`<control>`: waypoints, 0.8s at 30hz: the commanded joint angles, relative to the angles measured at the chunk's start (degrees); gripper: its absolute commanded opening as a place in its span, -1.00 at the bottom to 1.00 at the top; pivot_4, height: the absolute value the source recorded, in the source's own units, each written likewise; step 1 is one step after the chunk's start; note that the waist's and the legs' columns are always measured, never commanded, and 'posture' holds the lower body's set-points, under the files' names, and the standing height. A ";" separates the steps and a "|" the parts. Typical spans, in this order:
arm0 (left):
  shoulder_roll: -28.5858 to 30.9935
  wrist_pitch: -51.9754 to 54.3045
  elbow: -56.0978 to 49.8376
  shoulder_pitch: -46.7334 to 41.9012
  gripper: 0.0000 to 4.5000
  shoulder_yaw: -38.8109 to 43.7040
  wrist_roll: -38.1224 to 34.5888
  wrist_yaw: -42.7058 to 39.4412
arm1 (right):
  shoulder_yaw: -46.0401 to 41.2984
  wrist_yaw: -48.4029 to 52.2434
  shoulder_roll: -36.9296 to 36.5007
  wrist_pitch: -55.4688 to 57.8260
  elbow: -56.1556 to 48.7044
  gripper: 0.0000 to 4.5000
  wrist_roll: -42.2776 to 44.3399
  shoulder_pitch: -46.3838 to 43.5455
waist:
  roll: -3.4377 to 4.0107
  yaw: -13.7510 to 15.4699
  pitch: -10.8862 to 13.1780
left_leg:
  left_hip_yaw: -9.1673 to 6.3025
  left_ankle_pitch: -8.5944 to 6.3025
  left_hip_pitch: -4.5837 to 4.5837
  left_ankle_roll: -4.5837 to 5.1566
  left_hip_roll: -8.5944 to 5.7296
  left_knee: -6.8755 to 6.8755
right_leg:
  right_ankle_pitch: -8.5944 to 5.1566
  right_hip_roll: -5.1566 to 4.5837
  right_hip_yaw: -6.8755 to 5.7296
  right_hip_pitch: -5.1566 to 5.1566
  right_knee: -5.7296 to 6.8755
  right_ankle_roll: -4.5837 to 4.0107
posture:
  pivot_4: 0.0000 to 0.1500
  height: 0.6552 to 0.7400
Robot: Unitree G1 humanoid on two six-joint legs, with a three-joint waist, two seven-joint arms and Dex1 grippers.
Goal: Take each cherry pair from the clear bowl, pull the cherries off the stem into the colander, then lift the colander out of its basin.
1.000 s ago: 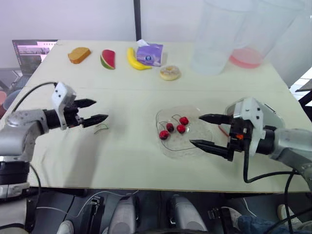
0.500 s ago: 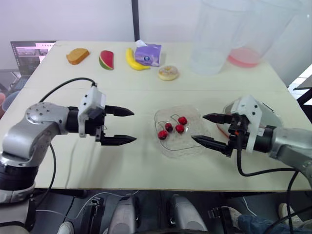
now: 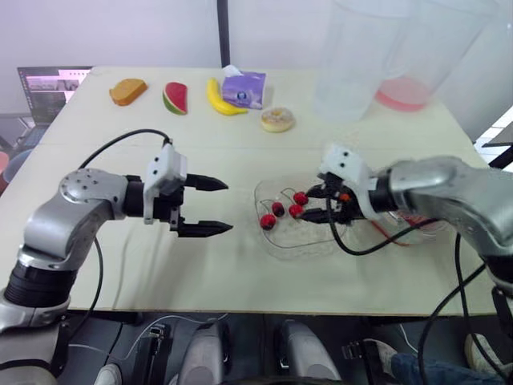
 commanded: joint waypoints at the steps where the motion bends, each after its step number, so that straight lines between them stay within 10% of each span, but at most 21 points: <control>1: -0.22 -1.16 -0.55 -0.76 1.00 0.18 0.34 0.17 | 7.53 4.77 0.73 -3.67 4.63 -0.03 -8.50 -4.46 | 0.00 0.06 0.00 | -0.02 0.00 -0.01 0.00 0.00 0.00 | 0.00 0.00 -0.02 0.00 0.00 0.00 | 1.00 1.00; 24: -0.50 -0.16 -2.35 0.72 1.00 0.77 -0.66 1.75 | 15.28 16.01 7.13 -16.40 19.90 -0.03 -32.42 -8.90 | 0.00 -0.01 0.00 | 0.03 0.00 -0.02 0.00 0.00 0.01 | 0.00 0.00 -0.01 -0.04 0.06 0.00 | 1.00 1.00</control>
